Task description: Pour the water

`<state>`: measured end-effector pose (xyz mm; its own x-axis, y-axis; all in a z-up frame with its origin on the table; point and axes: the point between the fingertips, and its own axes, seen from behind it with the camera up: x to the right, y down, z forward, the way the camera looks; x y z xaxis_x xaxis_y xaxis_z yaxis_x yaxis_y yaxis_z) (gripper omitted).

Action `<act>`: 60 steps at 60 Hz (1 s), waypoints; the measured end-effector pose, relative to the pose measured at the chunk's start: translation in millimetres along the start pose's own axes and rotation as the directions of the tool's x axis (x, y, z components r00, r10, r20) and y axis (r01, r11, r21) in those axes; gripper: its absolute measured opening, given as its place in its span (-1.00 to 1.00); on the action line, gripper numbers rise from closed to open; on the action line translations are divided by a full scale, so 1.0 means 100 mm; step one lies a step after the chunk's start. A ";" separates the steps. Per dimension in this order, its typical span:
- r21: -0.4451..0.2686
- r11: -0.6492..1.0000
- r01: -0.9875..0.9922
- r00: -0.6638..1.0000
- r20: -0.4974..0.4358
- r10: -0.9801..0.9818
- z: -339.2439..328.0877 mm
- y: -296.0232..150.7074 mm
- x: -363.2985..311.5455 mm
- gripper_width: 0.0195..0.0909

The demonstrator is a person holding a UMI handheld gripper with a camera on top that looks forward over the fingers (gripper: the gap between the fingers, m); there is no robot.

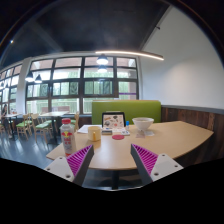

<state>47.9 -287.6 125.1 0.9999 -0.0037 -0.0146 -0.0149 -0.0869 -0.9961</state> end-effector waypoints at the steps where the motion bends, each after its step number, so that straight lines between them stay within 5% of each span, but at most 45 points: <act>1: -0.002 1.000 -0.002 1.000 0.002 0.002 0.00 0.01 -0.01 0.74; 14: 0.009 1.000 -0.023 0.998 0.051 0.022 0.04 0.13 -0.28 0.75; 32: 0.026 1.000 0.001 0.982 0.188 -0.006 0.77 0.43 -1.57 0.73; 52: 0.094 0.992 0.087 0.995 0.035 -0.090 1.84 0.05 -2.06 0.68; 55: 0.102 0.993 0.061 0.997 0.050 -0.066 1.95 0.00 -2.13 0.56; 58: 0.085 0.995 0.057 0.998 0.026 -0.059 2.05 0.05 -2.07 -0.12; 60: 0.099 0.994 0.038 0.999 0.018 -0.039 2.06 0.03 -2.03 -0.12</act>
<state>-155.0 -82.1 107.0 0.9996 0.0174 0.0232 0.0230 0.0119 -0.9997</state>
